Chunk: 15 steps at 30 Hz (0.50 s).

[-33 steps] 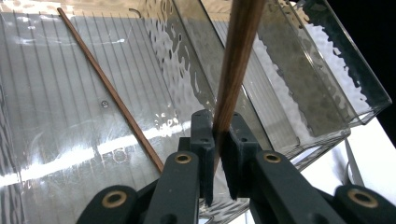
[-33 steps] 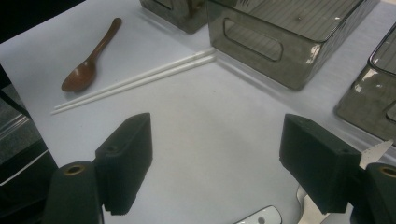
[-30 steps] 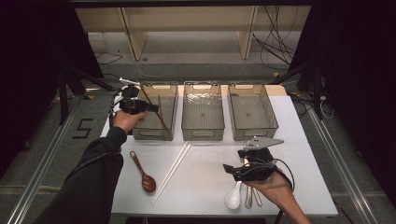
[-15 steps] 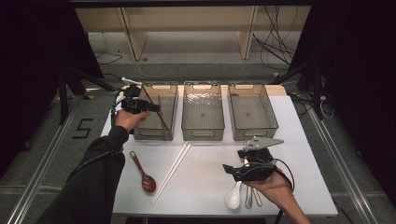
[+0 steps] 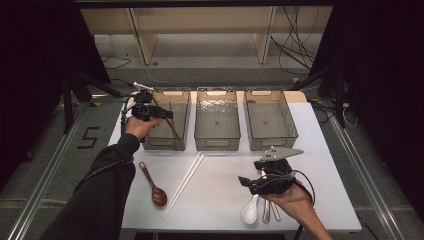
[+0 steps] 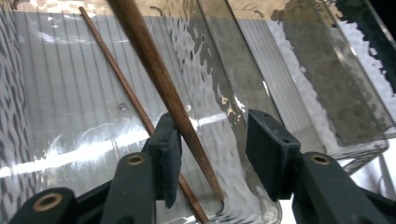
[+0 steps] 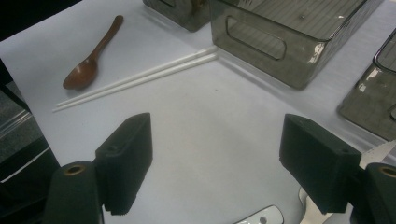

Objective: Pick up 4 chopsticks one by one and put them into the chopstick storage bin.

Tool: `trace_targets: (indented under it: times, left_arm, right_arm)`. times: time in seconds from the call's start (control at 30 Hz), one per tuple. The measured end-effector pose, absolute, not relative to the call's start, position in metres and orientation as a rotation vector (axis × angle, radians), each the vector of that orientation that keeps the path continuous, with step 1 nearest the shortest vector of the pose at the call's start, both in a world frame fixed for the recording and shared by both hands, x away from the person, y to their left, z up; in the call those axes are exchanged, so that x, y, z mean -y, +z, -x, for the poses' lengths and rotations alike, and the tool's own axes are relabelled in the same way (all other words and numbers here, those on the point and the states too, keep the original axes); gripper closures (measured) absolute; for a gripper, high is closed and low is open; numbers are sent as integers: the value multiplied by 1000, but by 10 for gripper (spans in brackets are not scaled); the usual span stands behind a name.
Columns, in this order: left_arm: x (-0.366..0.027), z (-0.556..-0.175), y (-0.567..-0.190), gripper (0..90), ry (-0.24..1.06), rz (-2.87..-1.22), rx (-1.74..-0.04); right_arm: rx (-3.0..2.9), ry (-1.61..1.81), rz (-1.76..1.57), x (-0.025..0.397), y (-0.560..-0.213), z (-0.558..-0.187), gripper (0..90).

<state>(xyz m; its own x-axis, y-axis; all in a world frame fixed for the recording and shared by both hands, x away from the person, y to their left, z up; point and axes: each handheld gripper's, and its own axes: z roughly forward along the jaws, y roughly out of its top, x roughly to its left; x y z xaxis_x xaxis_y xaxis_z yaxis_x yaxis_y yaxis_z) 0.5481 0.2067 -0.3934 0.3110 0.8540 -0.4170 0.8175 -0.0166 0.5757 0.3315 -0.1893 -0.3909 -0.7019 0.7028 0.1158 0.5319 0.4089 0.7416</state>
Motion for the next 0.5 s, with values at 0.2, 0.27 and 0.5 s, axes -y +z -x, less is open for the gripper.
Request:
trace_targets:
  times: [0.2,0.27,0.5]
  left_arm:
    - [-204,-551,-397,456,63,-1834,-1512]
    - [-202,-551,-398,445,63,-1851,-1504]
    - [-198,-552,-396,410,69,-1855,-1502]
  right_arm:
    - [-2452,1169,-1090,189,-391,-332,265]
    - [-2452,1168,-1090,189,-391,-332,265]
    - [-2453,1169,-1090,189,-391,-332,265]
